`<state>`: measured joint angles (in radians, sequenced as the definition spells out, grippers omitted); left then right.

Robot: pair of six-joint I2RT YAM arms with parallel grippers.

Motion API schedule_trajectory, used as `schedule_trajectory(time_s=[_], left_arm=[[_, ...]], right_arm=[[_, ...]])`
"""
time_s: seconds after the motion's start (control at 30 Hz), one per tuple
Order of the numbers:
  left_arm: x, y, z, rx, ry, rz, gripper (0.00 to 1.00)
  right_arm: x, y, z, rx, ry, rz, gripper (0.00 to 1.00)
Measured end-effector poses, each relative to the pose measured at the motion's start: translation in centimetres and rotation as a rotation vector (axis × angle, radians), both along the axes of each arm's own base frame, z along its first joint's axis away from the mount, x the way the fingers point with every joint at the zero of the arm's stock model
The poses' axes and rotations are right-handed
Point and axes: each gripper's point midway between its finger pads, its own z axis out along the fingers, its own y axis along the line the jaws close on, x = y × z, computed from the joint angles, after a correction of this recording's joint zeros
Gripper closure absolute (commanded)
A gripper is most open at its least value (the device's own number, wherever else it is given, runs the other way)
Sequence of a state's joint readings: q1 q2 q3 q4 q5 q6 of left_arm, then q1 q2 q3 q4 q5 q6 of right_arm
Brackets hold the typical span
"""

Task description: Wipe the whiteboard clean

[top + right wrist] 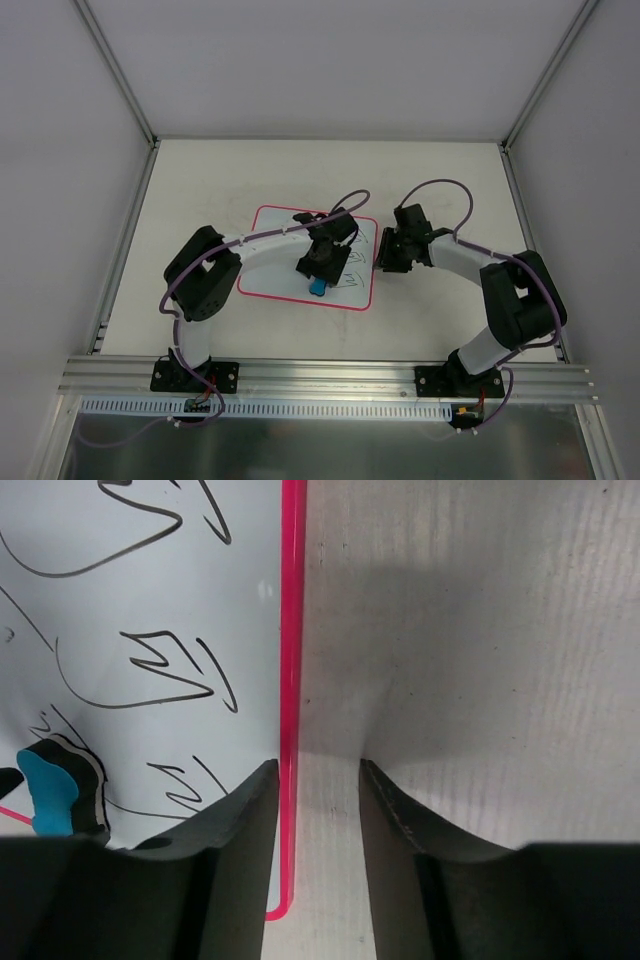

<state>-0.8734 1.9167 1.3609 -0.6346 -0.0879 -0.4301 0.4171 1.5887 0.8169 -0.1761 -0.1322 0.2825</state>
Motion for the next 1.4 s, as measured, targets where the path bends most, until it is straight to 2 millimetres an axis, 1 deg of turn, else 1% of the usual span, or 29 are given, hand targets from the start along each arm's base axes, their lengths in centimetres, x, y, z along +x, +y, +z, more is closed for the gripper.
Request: schedule_trajectory(time_s=[0.03, 0.13, 0.17, 0.2, 0.27, 0.3, 0.37, 0.4, 0.43, 0.5, 0.53, 0.57, 0.6, 0.67, 0.7, 0.8, 0.87, 0.93, 1.0, 1.07, 1.27, 1.3, 1.4], left_arm=[[0.0, 0.0, 0.0, -0.001, -0.001, 0.000, 0.28], [0.2, 0.1, 0.1, -0.004, -0.002, 0.006, 0.17], [0.4, 0.2, 0.3, -0.008, -0.004, 0.011, 0.11], [0.5, 0.3, 0.5, -0.013, -0.008, 0.016, 0.09], [1.3, 0.7, 1.4, -0.031, -0.023, 0.038, 0.05], [1.9, 1.1, 2.1, -0.049, -0.033, 0.057, 0.05], [3.7, 2.6, 3.9, -0.088, -0.066, 0.116, 0.02], [4.4, 3.4, 4.6, -0.105, -0.080, 0.143, 0.01], [5.4, 4.6, 5.6, -0.126, -0.100, 0.180, 0.01], [7.0, 7.5, 7.0, -0.145, -0.137, 0.247, 0.01], [7.9, 9.4, 7.6, -0.151, -0.159, 0.293, 0.01], [8.3, 10.7, 7.8, -0.148, -0.169, 0.322, 0.01], [8.8, 12.5, 8.1, -0.142, -0.183, 0.360, 0.01], [9.1, 15.5, 7.8, -0.132, -0.185, 0.429, 0.01], [9.0, 16.6, 7.5, -0.123, -0.176, 0.453, 0.01], [8.2, 20.4, 5.8, -0.085, -0.137, 0.536, 0.01], [7.5, 22.4, 5.0, -0.065, -0.116, 0.587, 0.01], [6.9, 24.1, 4.4, -0.051, -0.106, 0.634, 0.01], [6.4, 25.1, 4.3, -0.046, -0.112, 0.663, 0.01], [6.4, 25.5, 4.4, -0.050, -0.130, 0.674, 0.01], [6.6, 25.5, 4.1, -0.058, -0.151, 0.674, 0.02], [6.8, 25.5, 4.1, -0.061, -0.157, 0.674, 0.02], [7.0, 25.4, 4.2, -0.069, -0.166, 0.673, 0.02]], right_arm=[[-0.1, -0.2, 0.1, -0.008, 0.003, 0.001, 0.54], [-0.5, -0.6, 0.3, -0.038, 0.009, 0.006, 0.43], [-0.5, -0.7, 0.4, -0.052, 0.008, 0.007, 0.41], [-0.6, -0.7, 0.5, -0.067, 0.007, 0.013, 0.35], [-0.9, -0.8, 0.8, -0.108, 0.004, 0.027, 0.30], [-1.1, -0.6, 1.0, -0.120, -0.001, 0.037, 0.24], [-1.3, 0.1, 1.8, -0.146, -0.016, 0.059, 0.17], [-1.3, 0.5, 2.3, -0.153, -0.025, 0.068, 0.16], [-1.3, 1.1, 2.8, -0.157, -0.039, 0.081, 0.15], [-1.1, 2.3, 3.9, -0.161, -0.067, 0.104, 0.16], [-1.0, 3.2, 4.7, -0.156, -0.085, 0.119, 0.15], [-1.0, 3.9, 5.1, -0.149, -0.095, 0.127, 0.15], [-1.0, 4.8, 5.7, -0.143, -0.100, 0.137, 0.17], [-0.8, 6.8, 6.4, -0.139, -0.103, 0.160, 0.17], [-0.7, 7.7, 6.5, -0.138, -0.101, 0.171, 0.18], [-0.7, 11.2, 6.6, -0.142, -0.092, 0.211, 0.21], [-1.4, 13.0, 6.1, -0.155, -0.074, 0.238, 0.22], [-2.4, 14.1, 5.4, -0.172, -0.048, 0.261, 0.25], [-3.3, 14.6, 4.5, -0.194, -0.015, 0.273, 0.31], [-3.7, 14.6, 3.8, -0.214, 0.017, 0.265, 0.33], [-4.3, 14.0, 2.2, -0.263, 0.095, 0.213, 0.40], [-4.4, 13.9, 2.0, -0.267, 0.103, 0.208, 0.43], [-4.6, 14.0, 1.8, -0.267, 0.117, 0.194, 0.44]])
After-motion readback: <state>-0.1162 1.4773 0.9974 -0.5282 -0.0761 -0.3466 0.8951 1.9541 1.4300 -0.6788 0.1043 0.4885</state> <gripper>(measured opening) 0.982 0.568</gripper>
